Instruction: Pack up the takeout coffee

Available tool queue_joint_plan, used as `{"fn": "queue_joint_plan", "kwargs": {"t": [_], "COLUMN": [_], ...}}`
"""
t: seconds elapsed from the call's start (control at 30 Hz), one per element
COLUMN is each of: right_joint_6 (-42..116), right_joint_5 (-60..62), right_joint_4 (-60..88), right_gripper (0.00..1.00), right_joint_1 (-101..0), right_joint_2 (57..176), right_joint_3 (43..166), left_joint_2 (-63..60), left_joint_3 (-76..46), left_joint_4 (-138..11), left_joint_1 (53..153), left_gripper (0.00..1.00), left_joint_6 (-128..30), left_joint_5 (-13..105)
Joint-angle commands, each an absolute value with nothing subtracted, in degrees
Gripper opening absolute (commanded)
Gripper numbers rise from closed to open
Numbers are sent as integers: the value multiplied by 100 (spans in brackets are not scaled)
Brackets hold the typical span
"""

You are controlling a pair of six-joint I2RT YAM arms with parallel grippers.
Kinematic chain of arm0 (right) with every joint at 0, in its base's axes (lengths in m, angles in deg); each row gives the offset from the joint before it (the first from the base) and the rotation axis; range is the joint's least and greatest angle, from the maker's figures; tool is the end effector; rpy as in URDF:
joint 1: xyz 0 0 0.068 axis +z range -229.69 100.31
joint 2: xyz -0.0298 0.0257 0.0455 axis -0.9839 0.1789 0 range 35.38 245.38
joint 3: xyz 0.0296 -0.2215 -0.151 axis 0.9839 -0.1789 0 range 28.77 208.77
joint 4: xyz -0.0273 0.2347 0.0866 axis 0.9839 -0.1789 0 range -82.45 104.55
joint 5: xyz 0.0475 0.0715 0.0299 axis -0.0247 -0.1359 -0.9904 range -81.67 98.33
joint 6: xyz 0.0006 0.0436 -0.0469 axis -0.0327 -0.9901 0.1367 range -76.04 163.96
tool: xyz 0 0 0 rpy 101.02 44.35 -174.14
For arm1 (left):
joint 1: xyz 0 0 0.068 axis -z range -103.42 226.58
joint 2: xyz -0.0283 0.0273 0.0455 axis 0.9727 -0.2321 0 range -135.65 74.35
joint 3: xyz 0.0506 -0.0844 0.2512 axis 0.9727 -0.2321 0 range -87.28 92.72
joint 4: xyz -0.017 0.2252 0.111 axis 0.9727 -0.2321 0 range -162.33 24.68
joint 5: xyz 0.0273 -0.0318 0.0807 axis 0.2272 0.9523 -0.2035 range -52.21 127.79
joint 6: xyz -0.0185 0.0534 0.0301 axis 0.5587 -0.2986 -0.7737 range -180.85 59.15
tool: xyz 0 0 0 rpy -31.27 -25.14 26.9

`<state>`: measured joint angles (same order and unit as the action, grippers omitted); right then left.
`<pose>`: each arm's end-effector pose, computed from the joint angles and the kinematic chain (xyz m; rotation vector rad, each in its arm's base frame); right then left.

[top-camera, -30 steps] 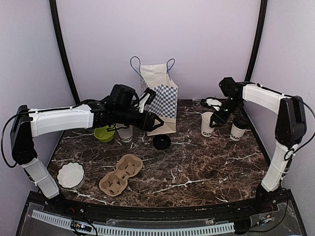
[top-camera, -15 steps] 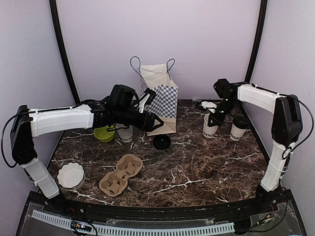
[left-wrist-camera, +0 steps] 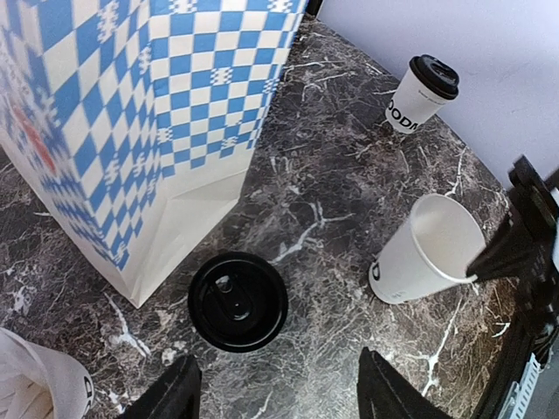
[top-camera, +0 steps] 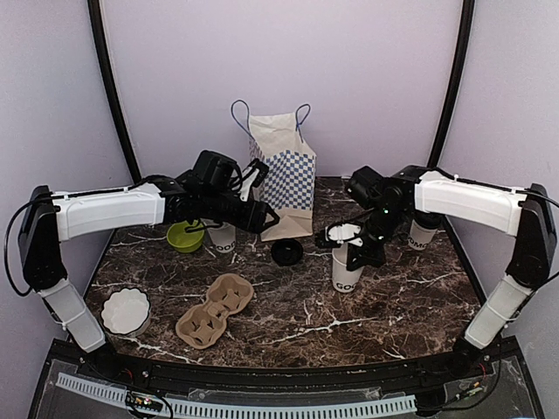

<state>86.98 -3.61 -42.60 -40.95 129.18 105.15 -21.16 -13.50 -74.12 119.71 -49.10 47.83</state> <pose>0.2365 0.2030 0.2427 -1.8971 2.1297 0.2837 0.2793 -0.2736 0.2797 0.6963 2.0736 -0.7455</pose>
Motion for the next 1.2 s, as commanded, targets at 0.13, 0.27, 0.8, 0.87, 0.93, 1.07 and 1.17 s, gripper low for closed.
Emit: {"fn": "queue_joint_plan", "kwargs": {"t": [0.13, 0.27, 0.8, 0.87, 0.93, 1.07, 1.17], "right_joint_6": [8615, 8476, 8418, 8459, 8417, 8151, 8003], "right_joint_5": [-359, -362, -1004, -1397, -1650, -1975, -2338], "right_joint_4": [-4692, -4663, -5117, -5095, -4877, -4105, -3914], "right_gripper": [0, 0, 49, 49, 49, 49, 49], "right_joint_1": [-3174, -2820, -3115, -3606, -4065, -4840, -5441], "right_joint_2": [12652, 12559, 11837, 11659, 11463, 11047, 10882], "right_joint_3": [10262, 10182, 10838, 10852, 10643, 9932, 9747], "left_joint_2": [-2616, -2834, -3796, -3957, -4036, -4221, -4428], "left_joint_3": [-1191, -1041, -93, 105, 159, 261, 397], "left_joint_4": [-7837, -7915, -8677, -8845, -8855, -8854, -8903], "left_joint_1": [11856, 11876, 12421, 12463, 12496, 12557, 12661], "left_gripper": [60, 56, 52, 48, 48, 53, 57], "left_joint_6": [-5196, -5319, -6039, -6016, -6012, -6039, -6041], "left_joint_5": [4946, 5140, 4532, 4380, 4304, 4319, 4158]}}
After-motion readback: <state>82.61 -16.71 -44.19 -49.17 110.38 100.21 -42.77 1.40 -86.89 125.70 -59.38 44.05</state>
